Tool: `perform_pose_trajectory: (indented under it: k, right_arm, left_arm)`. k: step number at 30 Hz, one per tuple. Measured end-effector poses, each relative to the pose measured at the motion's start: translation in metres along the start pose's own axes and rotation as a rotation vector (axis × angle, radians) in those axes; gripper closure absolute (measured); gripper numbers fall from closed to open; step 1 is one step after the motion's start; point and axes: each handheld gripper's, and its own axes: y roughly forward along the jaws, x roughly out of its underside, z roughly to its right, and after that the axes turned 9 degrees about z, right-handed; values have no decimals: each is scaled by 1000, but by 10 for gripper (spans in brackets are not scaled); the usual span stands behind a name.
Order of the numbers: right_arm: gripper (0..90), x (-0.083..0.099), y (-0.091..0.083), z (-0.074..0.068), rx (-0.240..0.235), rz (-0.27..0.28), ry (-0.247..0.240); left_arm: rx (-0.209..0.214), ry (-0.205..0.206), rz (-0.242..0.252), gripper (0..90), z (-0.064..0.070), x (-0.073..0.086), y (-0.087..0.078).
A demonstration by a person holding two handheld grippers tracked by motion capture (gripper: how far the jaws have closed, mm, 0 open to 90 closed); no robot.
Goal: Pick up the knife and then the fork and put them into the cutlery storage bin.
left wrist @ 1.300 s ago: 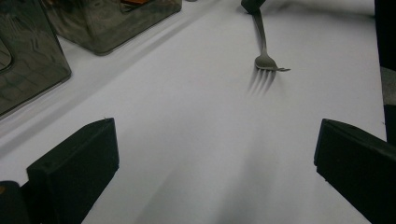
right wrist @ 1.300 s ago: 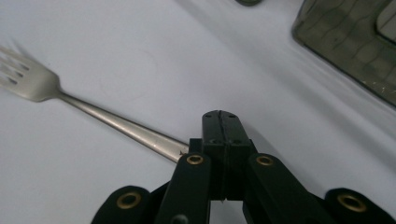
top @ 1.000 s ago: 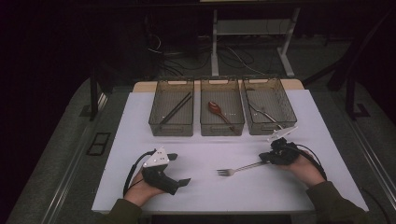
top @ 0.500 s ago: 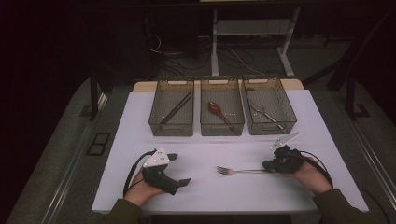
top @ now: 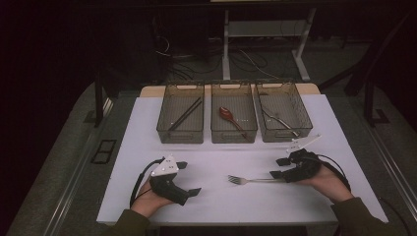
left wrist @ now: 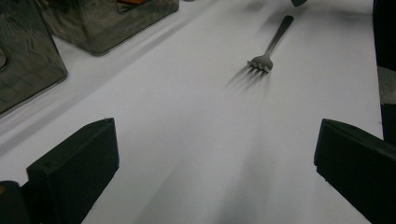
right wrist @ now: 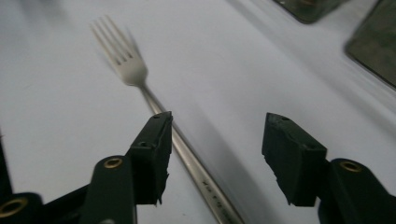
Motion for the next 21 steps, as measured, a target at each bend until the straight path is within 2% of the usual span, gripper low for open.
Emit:
perform_pose_trajectory:
  k: [2,9,13,19,21]
  right_arm:
    - [351,-3,2,-1,-15,-7,-12]
    - [346,-14,10,-11,-65,-26,-70]
    - [347,-22,17,-18,-79,-44,-105]
    - [378,-34,32,-28,-119,-105,-195]
    - [420,-38,38,-32,-133,-131,-227]
  left_arm:
    - [0,-1,0,0,0,0,0]
    - [0,-3,-1,0,0,0,1]
    - [1,-1,-4,0,0,0,1]
    - [2,0,-3,0,0,0,1]
    - [0,-1,-3,0,0,0,1]
